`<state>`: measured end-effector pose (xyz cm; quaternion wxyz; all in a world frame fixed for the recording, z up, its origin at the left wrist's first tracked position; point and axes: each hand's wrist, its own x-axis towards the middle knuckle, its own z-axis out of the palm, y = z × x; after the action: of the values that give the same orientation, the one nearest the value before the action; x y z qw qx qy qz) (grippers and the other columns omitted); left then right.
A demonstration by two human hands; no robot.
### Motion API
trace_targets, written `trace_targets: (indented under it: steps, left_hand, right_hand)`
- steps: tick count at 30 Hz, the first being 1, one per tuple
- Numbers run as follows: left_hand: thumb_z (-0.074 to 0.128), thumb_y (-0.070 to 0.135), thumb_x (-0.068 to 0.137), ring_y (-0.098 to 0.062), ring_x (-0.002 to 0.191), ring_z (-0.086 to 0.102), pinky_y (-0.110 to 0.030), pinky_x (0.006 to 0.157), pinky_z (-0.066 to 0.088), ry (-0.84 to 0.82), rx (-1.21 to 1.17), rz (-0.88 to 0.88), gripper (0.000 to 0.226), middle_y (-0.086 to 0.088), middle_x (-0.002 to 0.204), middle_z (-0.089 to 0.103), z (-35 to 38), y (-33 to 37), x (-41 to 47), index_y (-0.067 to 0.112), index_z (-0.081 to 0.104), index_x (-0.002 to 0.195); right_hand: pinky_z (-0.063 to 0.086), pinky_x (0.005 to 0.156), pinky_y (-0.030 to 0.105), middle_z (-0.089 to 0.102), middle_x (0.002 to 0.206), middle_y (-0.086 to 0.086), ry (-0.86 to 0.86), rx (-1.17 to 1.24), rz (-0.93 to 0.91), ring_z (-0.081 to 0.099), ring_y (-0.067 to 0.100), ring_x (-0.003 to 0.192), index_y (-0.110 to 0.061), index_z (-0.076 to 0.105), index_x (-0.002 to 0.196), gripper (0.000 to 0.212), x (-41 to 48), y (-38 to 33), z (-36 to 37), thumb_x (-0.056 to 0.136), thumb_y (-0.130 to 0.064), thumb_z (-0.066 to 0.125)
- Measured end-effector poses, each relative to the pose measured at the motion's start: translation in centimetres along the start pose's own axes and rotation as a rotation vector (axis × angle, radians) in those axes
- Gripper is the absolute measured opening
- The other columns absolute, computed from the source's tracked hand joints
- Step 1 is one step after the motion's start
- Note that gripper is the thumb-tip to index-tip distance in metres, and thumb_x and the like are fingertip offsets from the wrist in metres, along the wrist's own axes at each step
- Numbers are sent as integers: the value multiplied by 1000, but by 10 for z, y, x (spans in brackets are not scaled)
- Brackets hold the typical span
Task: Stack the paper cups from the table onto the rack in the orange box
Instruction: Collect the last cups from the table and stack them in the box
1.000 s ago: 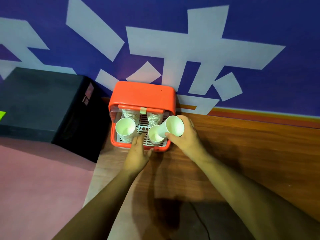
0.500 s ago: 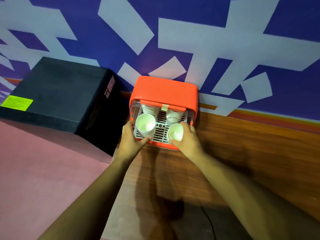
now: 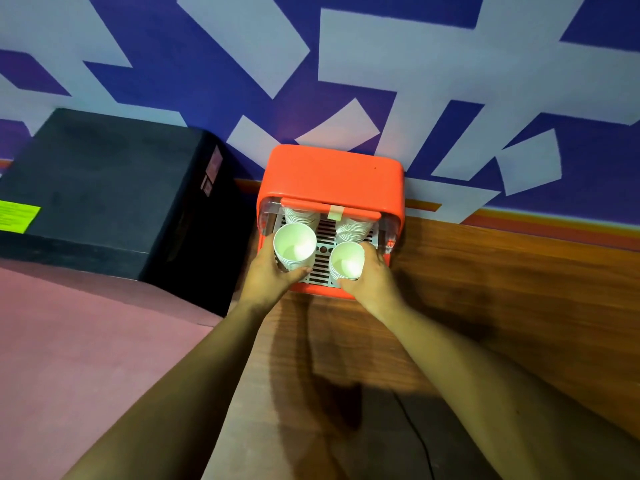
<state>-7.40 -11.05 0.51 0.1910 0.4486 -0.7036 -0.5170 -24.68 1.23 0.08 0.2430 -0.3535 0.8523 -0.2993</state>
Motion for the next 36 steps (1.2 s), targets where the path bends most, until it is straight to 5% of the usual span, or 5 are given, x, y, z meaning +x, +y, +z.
trace_targets:
  steps: [5,12,21,29,36]
  left_hand:
    - [90,27,72,1,115,57,-15,88,48,-19,6,38,77,17,126,61,-4,-7,5,36,47,136]
    - [88,16,75,3,118,54,0,81,41,-36,-7,85,77,17,129,55,-4,-6,12,38,44,134]
    - [88,25,74,7,116,54,-11,89,43,-42,-50,-3,79,24,124,56,-7,-8,18,35,43,138]
    - [88,25,75,-8,120,53,-10,85,42,-60,-58,9,79,14,129,57,1,-6,14,33,43,139]
    - [91,33,67,-9,128,53,-39,109,47,-82,-32,23,89,12,137,54,-4,-11,9,33,41,141]
  right_hand:
    - [49,94,35,58,130,8,71,42,22,55,26,119,-16,45,135,80,8,-5,9,67,-24,87]
    - [47,97,36,54,133,6,57,86,19,52,23,121,-15,44,136,79,9,-4,8,69,-24,86]
    - [35,106,30,41,145,10,26,-22,46,38,24,135,-9,36,144,91,-3,-5,-16,72,-36,83]
    - [54,78,45,48,114,3,323,-138,-175,57,23,100,-12,55,111,34,-15,-34,-52,87,-35,63]
    - [21,119,36,38,155,6,225,-261,-345,30,23,145,-12,45,144,63,10,-62,-53,89,-37,61]
